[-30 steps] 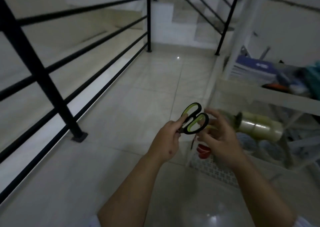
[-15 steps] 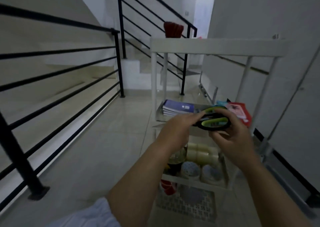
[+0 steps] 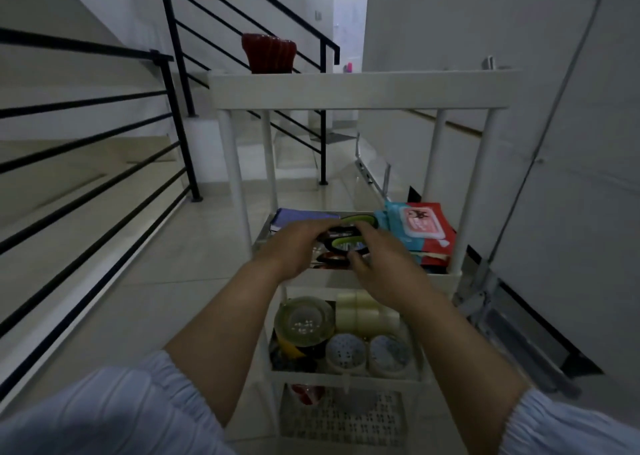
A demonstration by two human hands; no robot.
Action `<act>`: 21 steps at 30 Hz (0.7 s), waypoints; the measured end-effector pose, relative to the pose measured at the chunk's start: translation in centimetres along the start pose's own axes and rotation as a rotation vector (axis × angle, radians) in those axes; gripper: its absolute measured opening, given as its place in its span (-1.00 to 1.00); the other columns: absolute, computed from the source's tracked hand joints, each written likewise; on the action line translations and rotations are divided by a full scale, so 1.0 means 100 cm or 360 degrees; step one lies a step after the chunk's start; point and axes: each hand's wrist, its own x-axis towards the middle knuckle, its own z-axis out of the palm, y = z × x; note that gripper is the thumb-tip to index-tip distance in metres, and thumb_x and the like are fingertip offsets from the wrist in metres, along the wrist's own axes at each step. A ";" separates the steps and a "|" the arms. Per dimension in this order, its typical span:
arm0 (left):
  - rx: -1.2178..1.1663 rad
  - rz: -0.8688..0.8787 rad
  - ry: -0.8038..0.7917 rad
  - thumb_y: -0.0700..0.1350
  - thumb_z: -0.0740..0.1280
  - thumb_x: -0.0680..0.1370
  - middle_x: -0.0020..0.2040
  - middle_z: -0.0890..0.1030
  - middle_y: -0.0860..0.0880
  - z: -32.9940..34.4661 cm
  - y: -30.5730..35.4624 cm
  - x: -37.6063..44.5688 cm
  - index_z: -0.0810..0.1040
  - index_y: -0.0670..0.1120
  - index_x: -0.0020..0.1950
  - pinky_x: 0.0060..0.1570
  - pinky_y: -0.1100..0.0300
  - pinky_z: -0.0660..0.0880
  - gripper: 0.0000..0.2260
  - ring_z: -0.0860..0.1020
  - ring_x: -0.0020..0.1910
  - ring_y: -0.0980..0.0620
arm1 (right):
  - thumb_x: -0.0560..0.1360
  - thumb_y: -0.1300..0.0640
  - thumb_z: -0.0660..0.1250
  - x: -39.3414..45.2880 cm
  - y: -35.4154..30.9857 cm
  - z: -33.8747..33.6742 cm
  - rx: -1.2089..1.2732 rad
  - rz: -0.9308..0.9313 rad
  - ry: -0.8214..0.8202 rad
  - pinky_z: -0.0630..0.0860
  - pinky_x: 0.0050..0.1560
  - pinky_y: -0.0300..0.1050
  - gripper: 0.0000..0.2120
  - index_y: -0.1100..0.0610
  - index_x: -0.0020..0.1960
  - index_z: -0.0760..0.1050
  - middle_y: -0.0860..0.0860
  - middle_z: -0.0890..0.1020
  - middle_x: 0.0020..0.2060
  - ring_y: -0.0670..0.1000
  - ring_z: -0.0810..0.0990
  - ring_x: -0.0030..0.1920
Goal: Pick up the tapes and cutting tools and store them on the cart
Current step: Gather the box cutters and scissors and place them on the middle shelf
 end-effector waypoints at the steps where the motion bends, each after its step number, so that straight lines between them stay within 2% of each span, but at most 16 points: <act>1: -0.0034 0.0024 -0.0028 -0.40 0.17 0.52 0.31 0.49 -0.11 0.002 -0.002 -0.002 0.39 -0.08 0.36 0.21 0.28 0.30 -0.56 0.45 0.29 -0.05 | 0.55 0.05 0.16 0.002 0.000 0.001 -0.0091 0.0048 -0.0043 0.47 0.04 -0.02 -0.53 0.07 0.42 0.15 0.15 0.44 0.22 0.15 0.45 0.17; 3: -0.0096 0.0026 -0.0056 -0.38 0.17 0.53 0.31 0.49 -0.09 0.004 -0.009 -0.002 0.35 -0.06 0.37 0.10 0.41 0.27 -0.56 0.43 0.27 0.02 | 0.54 0.04 0.16 0.004 0.000 0.004 -0.0199 0.0156 -0.0138 0.45 0.02 0.01 -0.50 0.03 0.43 0.10 0.15 0.42 0.24 0.17 0.41 0.20; 7: -0.0104 -0.0039 -0.0179 -0.36 0.15 0.54 0.19 0.57 -0.15 0.008 -0.014 0.005 0.38 -0.04 0.35 0.07 0.18 0.41 -0.58 0.51 0.17 -0.10 | 0.52 0.02 0.16 0.007 0.001 0.006 -0.0275 0.0251 -0.0157 0.43 -0.01 -0.01 -0.53 0.00 0.40 0.16 0.11 0.45 0.21 0.15 0.42 0.19; 10: -0.0129 -0.0036 -0.0191 -0.36 0.15 0.53 0.18 0.57 -0.16 0.015 -0.018 0.002 0.40 -0.05 0.34 0.00 0.18 0.42 -0.58 0.51 0.16 -0.13 | 0.54 0.00 0.14 0.006 0.002 0.009 -0.0318 0.0258 -0.0145 0.42 0.03 -0.02 -0.54 -0.03 0.42 0.17 0.11 0.42 0.24 0.15 0.39 0.24; 13: -0.0094 -0.0042 -0.0126 -0.30 0.15 0.55 0.23 0.56 -0.10 0.017 -0.024 -0.001 0.43 -0.02 0.32 0.03 0.22 0.40 -0.62 0.50 0.20 -0.08 | 0.56 -0.02 0.11 0.006 0.002 0.012 -0.0363 0.0284 -0.0132 0.42 0.09 0.00 -0.56 -0.06 0.43 0.19 0.11 0.37 0.27 0.14 0.34 0.28; 17: -0.0015 -0.0094 -0.0166 -0.21 0.14 0.58 0.25 0.57 -0.07 0.016 -0.029 -0.003 0.52 -0.05 0.24 0.11 0.14 0.47 -0.72 0.52 0.19 -0.05 | 0.56 -0.06 0.11 0.003 0.002 0.015 -0.0414 0.0287 -0.0119 0.41 0.13 0.02 -0.63 0.04 0.32 0.37 0.11 0.29 0.29 0.13 0.29 0.29; 21: -0.0020 -0.0100 -0.0171 -0.20 0.14 0.59 0.21 0.59 -0.09 0.017 -0.027 -0.009 0.54 -0.08 0.21 0.11 0.13 0.46 -0.73 0.53 0.17 -0.06 | 0.56 -0.05 0.10 0.001 -0.001 0.011 -0.0401 0.0285 -0.0098 0.41 0.03 0.00 -0.65 0.11 0.22 0.44 0.11 0.41 0.20 0.13 0.34 0.23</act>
